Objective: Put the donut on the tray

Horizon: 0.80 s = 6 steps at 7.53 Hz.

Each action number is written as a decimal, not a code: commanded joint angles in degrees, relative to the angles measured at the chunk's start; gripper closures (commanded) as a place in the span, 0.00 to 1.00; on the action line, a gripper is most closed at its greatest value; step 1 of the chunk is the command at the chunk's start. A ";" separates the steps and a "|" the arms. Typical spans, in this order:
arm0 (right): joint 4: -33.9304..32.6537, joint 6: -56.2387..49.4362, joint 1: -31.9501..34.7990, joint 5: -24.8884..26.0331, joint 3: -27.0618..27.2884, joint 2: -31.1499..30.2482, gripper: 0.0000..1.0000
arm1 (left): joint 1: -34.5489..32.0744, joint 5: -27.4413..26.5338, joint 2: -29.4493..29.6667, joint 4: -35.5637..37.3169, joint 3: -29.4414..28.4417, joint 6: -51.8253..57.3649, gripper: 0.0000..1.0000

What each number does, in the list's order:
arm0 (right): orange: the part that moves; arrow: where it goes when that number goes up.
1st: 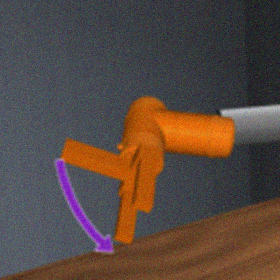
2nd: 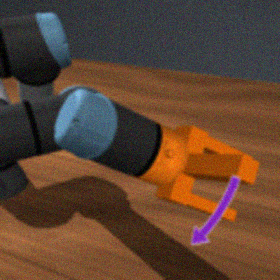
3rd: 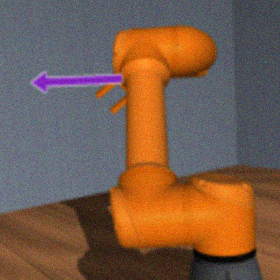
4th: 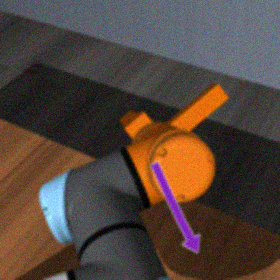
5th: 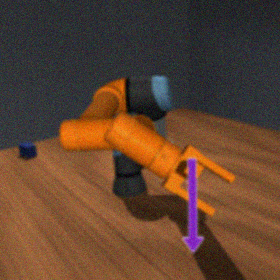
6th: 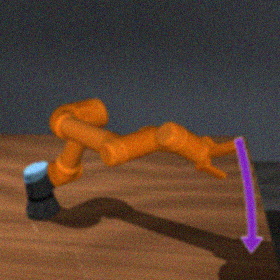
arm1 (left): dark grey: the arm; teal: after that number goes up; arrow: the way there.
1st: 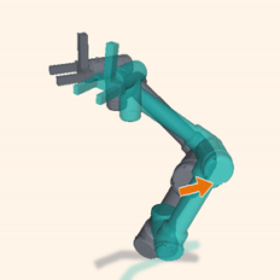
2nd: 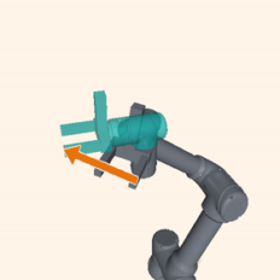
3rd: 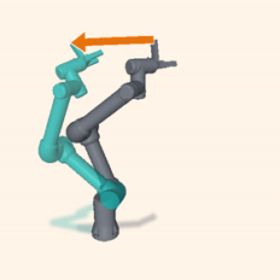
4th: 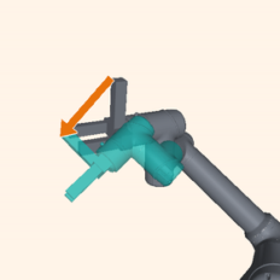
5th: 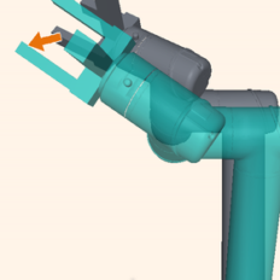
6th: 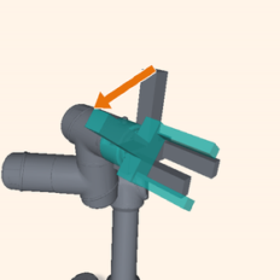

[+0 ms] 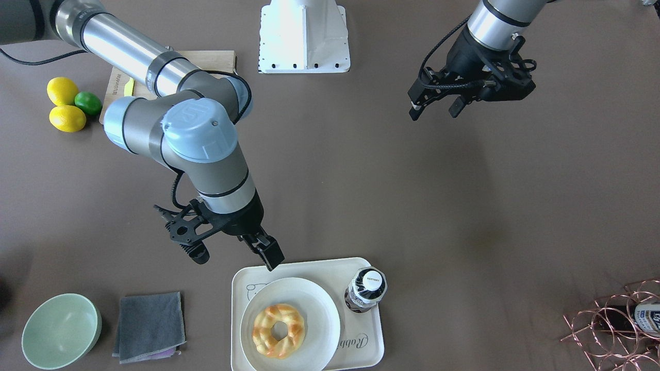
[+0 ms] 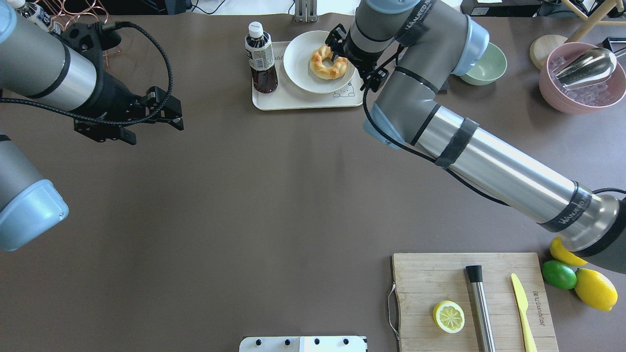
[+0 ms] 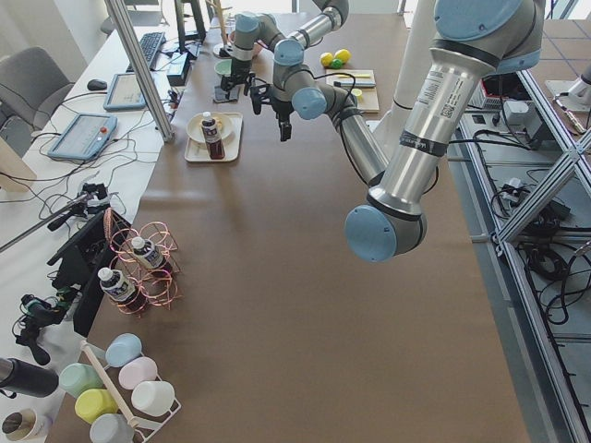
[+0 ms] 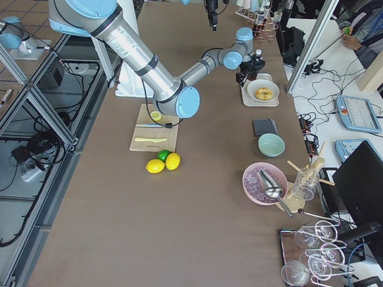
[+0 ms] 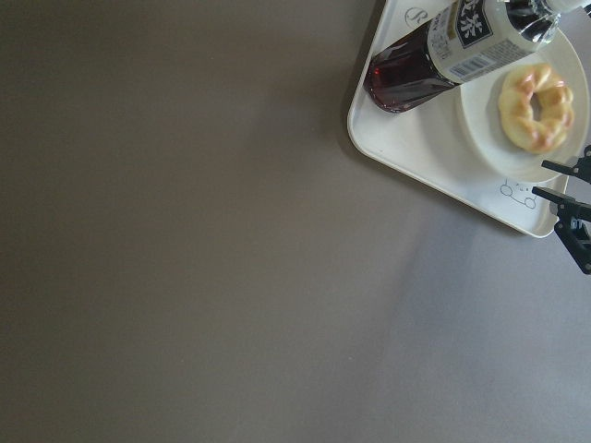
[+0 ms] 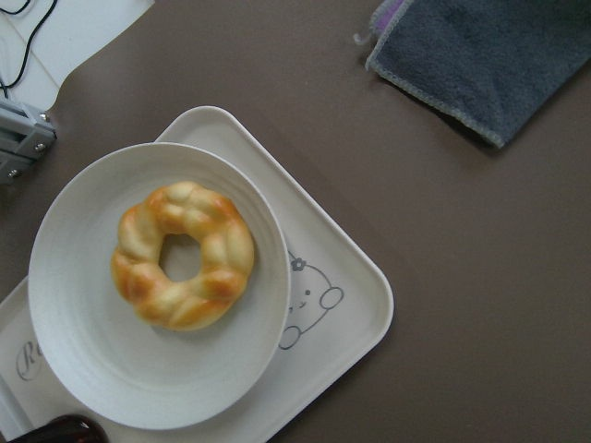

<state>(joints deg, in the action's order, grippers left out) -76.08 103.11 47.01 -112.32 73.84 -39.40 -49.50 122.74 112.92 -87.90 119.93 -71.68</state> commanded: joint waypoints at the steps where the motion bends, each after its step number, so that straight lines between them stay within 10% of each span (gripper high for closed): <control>1: -12.38 -31.72 8.15 -11.65 12.96 -11.00 0.00 | -6.72 0.75 -6.45 6.95 2.14 23.78 0.02; 4: -24.25 -64.17 16.86 -12.48 29.66 -28.93 0.00 | -16.82 5.37 -16.47 6.87 1.01 46.83 0.02; 6: -25.08 -79.38 23.27 -15.01 30.84 -36.32 0.00 | -23.77 10.92 -22.02 6.69 -0.31 57.92 0.02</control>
<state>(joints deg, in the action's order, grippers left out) -99.39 38.66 64.42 -124.88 102.41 -68.52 -67.00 128.98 95.75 -81.19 120.61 -23.78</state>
